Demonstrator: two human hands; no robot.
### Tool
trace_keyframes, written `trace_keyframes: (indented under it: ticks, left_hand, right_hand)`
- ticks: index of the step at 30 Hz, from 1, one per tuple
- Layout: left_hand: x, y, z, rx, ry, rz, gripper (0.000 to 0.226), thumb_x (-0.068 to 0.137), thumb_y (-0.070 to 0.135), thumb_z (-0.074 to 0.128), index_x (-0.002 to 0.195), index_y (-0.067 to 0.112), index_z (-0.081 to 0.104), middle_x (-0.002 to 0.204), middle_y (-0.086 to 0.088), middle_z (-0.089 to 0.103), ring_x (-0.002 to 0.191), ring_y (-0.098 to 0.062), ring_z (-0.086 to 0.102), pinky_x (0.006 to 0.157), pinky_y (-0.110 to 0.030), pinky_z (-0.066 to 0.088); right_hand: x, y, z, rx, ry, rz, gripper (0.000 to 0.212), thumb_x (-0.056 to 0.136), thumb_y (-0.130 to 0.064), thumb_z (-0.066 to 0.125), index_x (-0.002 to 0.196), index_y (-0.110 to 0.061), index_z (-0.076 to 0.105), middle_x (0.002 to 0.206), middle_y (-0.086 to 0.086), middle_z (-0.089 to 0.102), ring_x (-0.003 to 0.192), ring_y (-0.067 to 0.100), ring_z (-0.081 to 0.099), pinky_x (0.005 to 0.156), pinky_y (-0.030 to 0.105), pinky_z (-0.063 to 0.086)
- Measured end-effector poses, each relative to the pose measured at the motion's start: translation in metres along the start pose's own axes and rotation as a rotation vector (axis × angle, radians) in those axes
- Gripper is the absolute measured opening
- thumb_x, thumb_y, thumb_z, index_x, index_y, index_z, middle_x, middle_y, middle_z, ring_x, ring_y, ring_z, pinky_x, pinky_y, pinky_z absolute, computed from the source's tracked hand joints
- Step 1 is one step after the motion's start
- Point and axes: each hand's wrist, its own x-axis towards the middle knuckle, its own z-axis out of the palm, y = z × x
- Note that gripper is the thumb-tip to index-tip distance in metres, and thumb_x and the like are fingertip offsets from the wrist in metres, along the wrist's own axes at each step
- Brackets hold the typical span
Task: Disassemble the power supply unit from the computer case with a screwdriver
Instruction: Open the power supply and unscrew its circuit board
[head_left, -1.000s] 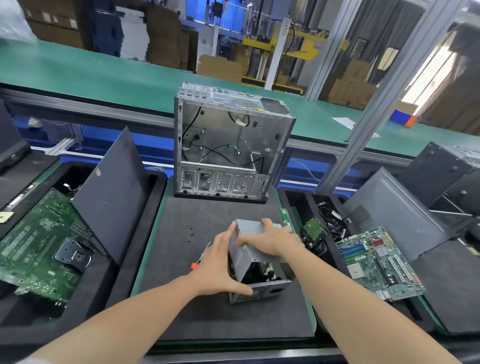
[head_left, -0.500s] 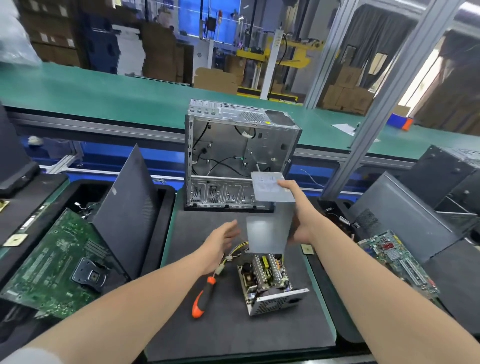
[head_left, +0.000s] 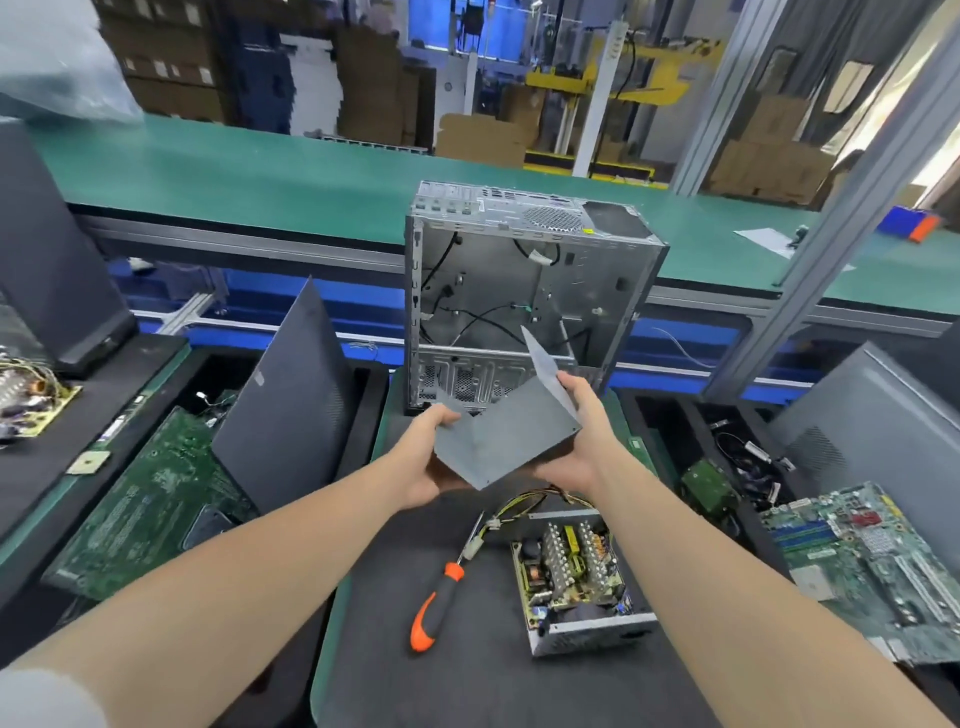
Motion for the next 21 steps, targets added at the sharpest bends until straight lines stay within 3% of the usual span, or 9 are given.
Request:
trace_keyframes:
  ticks: [3, 5, 9, 12, 14, 16, 18, 21]
  left_hand:
    - [0.012, 0.013, -0.018, 0.081, 0.127, 0.040, 0.027, 0.091, 0.035, 0.059, 0.106, 0.015, 0.070, 0.085, -0.005, 0.080, 0.076, -0.028, 0.077, 0.063, -0.043, 0.063]
    - [0.017, 0.021, -0.029, 0.118, 0.190, 0.080, 0.021, 0.088, 0.034, 0.058, 0.102, 0.020, 0.066, 0.087, -0.004, 0.077, 0.072, -0.026, 0.075, 0.059, -0.041, 0.061]
    - [0.023, 0.032, -0.046, 0.151, 0.338, 0.183, 0.014, 0.086, 0.029, 0.058, 0.098, 0.029, 0.065, 0.092, -0.004, 0.071, 0.063, -0.022, 0.073, 0.056, -0.040, 0.059]
    - [0.028, 0.039, -0.057, 0.220, 0.434, 0.222, 0.043, 0.091, 0.031, 0.060, 0.133, 0.037, 0.066, 0.111, -0.001, 0.077, 0.090, -0.028, 0.075, 0.067, -0.042, 0.062]
    - [0.029, 0.040, -0.064, 0.326, 0.482, 0.254, 0.045, 0.094, 0.033, 0.063, 0.138, 0.043, 0.064, 0.123, 0.003, 0.075, 0.110, -0.028, 0.072, 0.089, -0.044, 0.060]
    - [0.028, 0.040, -0.071, 0.449, 0.530, 0.269, 0.045, 0.095, 0.035, 0.066, 0.139, 0.042, 0.064, 0.135, 0.005, 0.069, 0.125, -0.026, 0.065, 0.108, -0.051, 0.052]
    - [0.030, 0.038, -0.075, 0.521, 0.576, 0.268, 0.044, 0.095, 0.036, 0.068, 0.138, 0.043, 0.065, 0.135, 0.007, 0.069, 0.125, -0.023, 0.064, 0.108, -0.050, 0.052]
    - [0.034, 0.036, -0.079, 0.548, 0.632, 0.280, 0.043, 0.093, 0.035, 0.069, 0.136, 0.045, 0.067, 0.131, 0.009, 0.070, 0.118, -0.019, 0.067, 0.105, -0.046, 0.055]
  right_hand:
    - [0.023, -0.007, -0.001, -0.107, -0.011, 0.024, 0.047, 0.085, -0.044, 0.071, 0.120, -0.013, 0.067, 0.108, 0.021, 0.077, 0.092, 0.041, 0.076, 0.083, 0.062, 0.056]
    - [0.039, -0.009, -0.003, -0.223, 0.041, 0.009, 0.042, 0.090, -0.036, 0.068, 0.124, -0.013, 0.065, 0.118, 0.021, 0.072, 0.104, 0.042, 0.072, 0.078, 0.062, 0.059]
    - [0.062, -0.004, -0.006, -0.536, 0.149, -0.076, 0.013, 0.095, -0.018, 0.058, 0.106, -0.016, 0.065, 0.115, 0.016, 0.069, 0.101, 0.039, 0.071, 0.074, 0.053, 0.064]
    - [0.079, 0.006, -0.012, -0.948, 0.150, -0.127, 0.013, 0.093, -0.008, 0.059, 0.090, -0.010, 0.072, 0.093, 0.020, 0.076, 0.084, 0.031, 0.075, 0.085, 0.049, 0.063]
    - [0.089, 0.017, -0.015, -1.331, 0.055, -0.157, 0.011, 0.089, -0.010, 0.063, 0.089, -0.009, 0.074, 0.085, 0.014, 0.077, 0.078, 0.023, 0.072, 0.082, 0.039, 0.064]
    - [0.094, 0.029, -0.013, -1.630, -0.017, -0.147, 0.009, 0.084, -0.016, 0.069, 0.089, -0.012, 0.074, 0.086, 0.008, 0.075, 0.082, 0.022, 0.069, 0.072, 0.029, 0.055]
    - [0.099, 0.044, -0.009, -1.757, -0.044, -0.147, 0.015, 0.084, -0.019, 0.069, 0.094, -0.009, 0.072, 0.098, 0.011, 0.073, 0.090, 0.028, 0.067, 0.070, 0.028, 0.047]
    - [0.103, 0.062, -0.004, -1.834, 0.020, -0.195, 0.019, 0.087, -0.014, 0.063, 0.103, -0.005, 0.069, 0.110, 0.015, 0.070, 0.100, 0.037, 0.068, 0.075, 0.035, 0.055]
